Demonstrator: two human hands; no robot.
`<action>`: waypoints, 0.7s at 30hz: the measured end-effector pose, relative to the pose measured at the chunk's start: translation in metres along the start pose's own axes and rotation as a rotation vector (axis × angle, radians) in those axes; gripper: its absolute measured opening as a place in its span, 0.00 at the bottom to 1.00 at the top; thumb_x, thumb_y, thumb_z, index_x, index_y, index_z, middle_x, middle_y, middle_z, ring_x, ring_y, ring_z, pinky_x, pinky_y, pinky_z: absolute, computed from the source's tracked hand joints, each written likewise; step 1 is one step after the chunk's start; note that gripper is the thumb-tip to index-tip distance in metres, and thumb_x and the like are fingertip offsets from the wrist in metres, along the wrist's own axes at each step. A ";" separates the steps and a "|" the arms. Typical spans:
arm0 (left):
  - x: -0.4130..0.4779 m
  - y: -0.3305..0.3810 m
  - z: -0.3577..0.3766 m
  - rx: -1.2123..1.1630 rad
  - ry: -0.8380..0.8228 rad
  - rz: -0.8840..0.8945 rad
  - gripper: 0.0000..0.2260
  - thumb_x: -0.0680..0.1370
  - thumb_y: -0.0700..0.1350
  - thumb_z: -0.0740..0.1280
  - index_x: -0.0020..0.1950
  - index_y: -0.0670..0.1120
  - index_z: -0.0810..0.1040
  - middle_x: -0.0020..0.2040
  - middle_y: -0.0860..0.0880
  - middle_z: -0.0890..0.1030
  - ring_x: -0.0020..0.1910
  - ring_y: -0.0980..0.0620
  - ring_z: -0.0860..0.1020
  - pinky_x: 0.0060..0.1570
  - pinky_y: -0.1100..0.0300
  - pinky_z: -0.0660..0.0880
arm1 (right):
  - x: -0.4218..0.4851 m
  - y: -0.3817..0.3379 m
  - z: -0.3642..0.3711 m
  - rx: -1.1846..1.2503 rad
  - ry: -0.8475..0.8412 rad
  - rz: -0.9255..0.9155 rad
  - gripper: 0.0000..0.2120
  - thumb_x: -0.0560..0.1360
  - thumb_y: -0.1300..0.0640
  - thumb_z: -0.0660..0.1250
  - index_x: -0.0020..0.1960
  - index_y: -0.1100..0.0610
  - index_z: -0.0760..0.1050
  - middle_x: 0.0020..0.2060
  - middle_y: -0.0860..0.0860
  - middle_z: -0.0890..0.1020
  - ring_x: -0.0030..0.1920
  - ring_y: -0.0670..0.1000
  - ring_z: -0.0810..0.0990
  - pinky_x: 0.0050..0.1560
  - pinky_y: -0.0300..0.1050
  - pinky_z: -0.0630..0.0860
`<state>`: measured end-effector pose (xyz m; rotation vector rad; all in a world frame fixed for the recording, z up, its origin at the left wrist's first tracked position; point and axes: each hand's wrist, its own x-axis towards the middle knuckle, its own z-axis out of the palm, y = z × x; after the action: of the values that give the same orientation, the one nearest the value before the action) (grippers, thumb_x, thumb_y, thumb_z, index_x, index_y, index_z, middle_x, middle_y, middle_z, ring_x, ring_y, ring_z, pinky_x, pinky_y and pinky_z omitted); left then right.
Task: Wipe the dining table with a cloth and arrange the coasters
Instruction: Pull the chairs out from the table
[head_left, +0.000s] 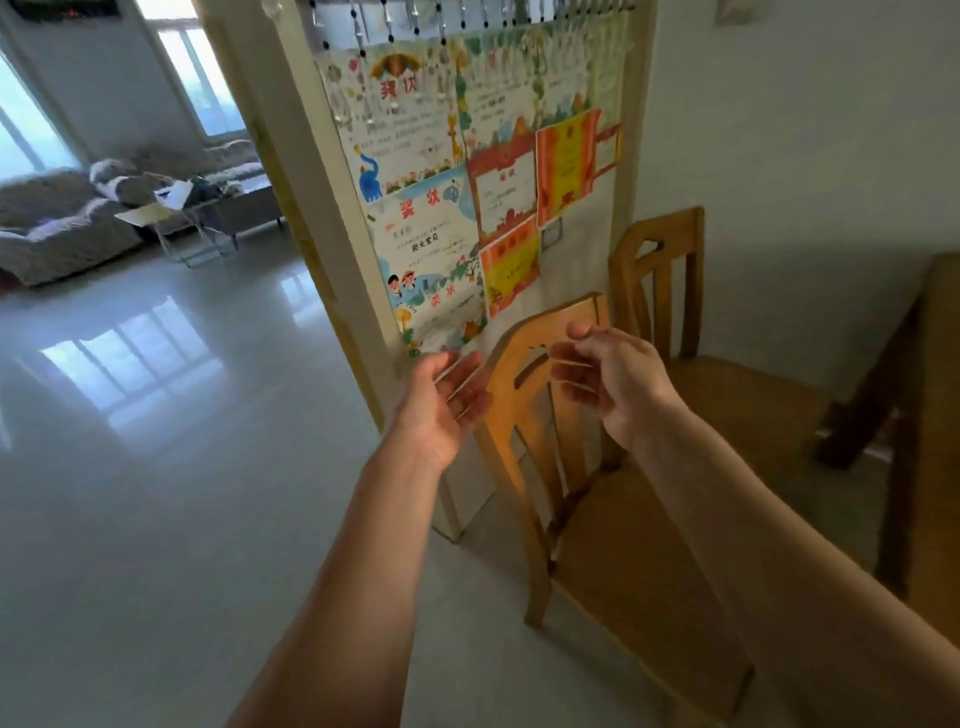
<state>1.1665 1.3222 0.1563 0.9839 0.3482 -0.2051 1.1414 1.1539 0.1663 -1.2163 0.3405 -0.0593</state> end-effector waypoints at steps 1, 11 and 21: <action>0.020 0.002 0.004 0.010 -0.007 -0.011 0.06 0.81 0.44 0.60 0.51 0.45 0.76 0.38 0.49 0.84 0.37 0.51 0.81 0.37 0.56 0.78 | 0.015 0.003 0.007 -0.004 0.017 0.005 0.09 0.82 0.61 0.59 0.55 0.56 0.77 0.45 0.54 0.85 0.44 0.52 0.83 0.45 0.46 0.78; 0.222 0.019 0.031 0.680 -0.109 -0.143 0.09 0.81 0.47 0.60 0.53 0.47 0.79 0.55 0.48 0.81 0.59 0.49 0.77 0.54 0.54 0.69 | 0.169 0.058 0.074 -0.201 0.273 0.098 0.10 0.79 0.66 0.60 0.58 0.61 0.76 0.49 0.60 0.82 0.42 0.53 0.81 0.42 0.47 0.79; 0.321 -0.004 0.009 0.948 -0.353 -0.519 0.08 0.77 0.49 0.67 0.47 0.44 0.78 0.43 0.44 0.79 0.48 0.44 0.77 0.59 0.49 0.74 | 0.228 0.141 0.122 -0.673 0.209 0.269 0.12 0.76 0.57 0.68 0.59 0.57 0.77 0.53 0.56 0.82 0.54 0.55 0.81 0.58 0.52 0.78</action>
<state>1.4645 1.3086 0.0367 1.7392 0.1614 -1.0721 1.3733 1.2629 0.0209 -1.8214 0.7426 0.1764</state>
